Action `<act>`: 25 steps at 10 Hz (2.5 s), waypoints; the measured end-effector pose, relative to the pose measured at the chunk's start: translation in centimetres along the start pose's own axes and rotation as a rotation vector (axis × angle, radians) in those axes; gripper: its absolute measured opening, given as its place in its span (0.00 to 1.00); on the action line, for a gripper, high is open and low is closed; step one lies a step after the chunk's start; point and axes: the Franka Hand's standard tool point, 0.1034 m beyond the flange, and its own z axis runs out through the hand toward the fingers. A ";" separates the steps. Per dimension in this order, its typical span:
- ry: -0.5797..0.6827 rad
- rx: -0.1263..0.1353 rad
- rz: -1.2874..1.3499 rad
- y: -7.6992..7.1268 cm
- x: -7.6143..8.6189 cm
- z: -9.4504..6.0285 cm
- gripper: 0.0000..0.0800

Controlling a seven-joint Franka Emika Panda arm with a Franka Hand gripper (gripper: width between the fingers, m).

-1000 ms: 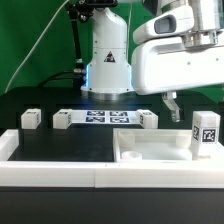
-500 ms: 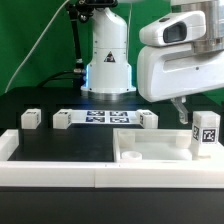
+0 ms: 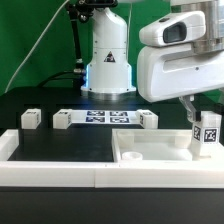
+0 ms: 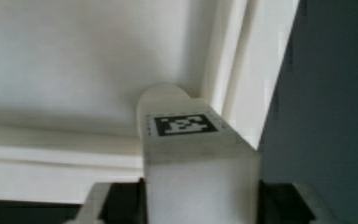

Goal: Assemble one leg

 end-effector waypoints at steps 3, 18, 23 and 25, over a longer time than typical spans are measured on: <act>-0.002 0.005 0.219 -0.6 -0.2 0.1 0.37; 0.063 0.047 1.003 -0.6 0.0 0.0 0.79; 0.048 -0.063 0.433 -1.3 0.1 0.6 0.81; 0.035 -0.094 0.229 -1.4 0.2 0.9 0.81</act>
Offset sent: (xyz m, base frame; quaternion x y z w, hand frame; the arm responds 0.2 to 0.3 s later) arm -0.0142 0.0170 -0.0078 0.0308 -0.0102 0.2467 0.9686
